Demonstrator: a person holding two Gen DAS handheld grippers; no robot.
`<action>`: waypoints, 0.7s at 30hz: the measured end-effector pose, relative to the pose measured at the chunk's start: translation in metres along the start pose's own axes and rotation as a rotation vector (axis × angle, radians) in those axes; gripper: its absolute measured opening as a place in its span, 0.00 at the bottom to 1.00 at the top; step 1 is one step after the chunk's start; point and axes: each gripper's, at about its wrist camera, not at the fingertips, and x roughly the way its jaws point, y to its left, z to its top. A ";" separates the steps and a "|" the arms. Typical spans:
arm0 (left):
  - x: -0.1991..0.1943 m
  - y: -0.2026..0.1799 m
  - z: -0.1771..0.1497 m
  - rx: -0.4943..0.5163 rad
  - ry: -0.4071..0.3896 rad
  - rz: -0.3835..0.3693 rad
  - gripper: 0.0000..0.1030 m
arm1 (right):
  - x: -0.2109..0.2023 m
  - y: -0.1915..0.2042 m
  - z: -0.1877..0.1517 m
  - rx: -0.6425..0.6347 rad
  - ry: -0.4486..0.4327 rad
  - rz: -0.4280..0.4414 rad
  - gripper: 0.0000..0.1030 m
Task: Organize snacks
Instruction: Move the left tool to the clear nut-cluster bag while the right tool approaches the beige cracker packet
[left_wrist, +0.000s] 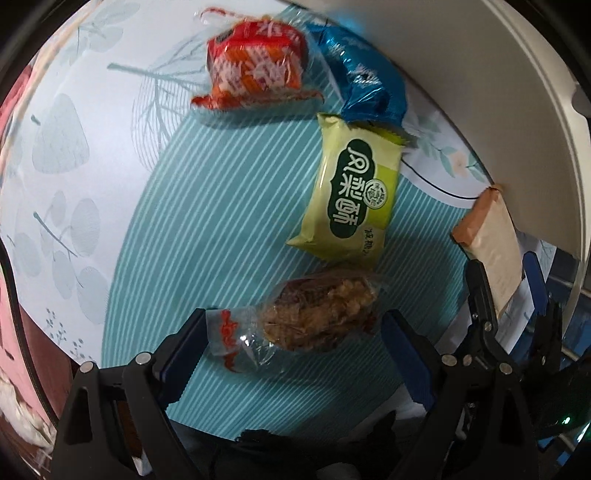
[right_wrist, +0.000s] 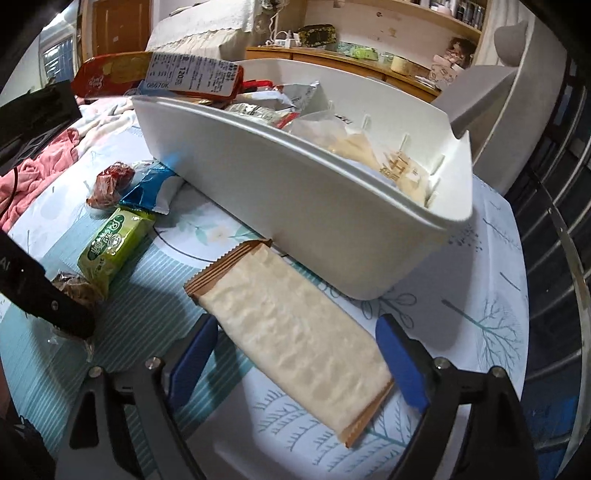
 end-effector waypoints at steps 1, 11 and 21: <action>0.003 -0.001 -0.001 -0.011 0.008 -0.002 0.89 | 0.001 0.001 0.000 -0.006 0.002 0.001 0.87; 0.011 -0.013 0.009 -0.043 0.043 0.044 0.85 | 0.012 -0.009 0.004 0.087 0.052 0.076 0.89; 0.002 0.008 0.018 -0.133 0.080 0.025 0.56 | 0.007 0.002 0.013 0.067 0.179 0.089 0.66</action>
